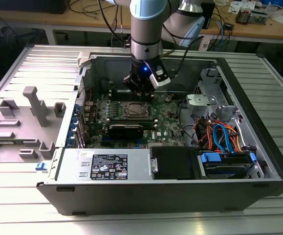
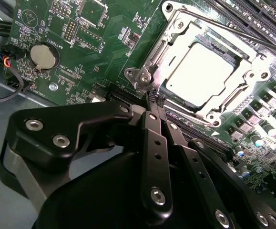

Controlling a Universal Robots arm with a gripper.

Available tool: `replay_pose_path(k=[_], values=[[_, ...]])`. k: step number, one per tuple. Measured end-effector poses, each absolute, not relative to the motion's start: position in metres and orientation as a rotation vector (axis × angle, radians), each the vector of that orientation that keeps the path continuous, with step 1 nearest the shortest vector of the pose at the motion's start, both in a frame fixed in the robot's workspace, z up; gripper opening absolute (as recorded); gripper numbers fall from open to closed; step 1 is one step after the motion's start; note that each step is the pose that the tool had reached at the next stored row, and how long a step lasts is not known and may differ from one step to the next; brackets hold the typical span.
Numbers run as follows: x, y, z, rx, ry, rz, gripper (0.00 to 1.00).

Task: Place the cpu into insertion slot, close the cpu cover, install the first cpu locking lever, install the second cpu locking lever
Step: 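Install the second cpu locking lever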

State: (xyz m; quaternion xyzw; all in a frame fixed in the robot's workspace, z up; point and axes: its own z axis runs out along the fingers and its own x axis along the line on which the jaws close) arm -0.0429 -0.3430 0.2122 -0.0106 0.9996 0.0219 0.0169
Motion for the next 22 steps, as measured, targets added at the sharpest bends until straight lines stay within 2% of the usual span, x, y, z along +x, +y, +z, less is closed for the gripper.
replay_pose_path(k=[22], values=[[-0.0353, -0.3515, 0.2121, -0.033, 3.124, 0.069, 0.11]])
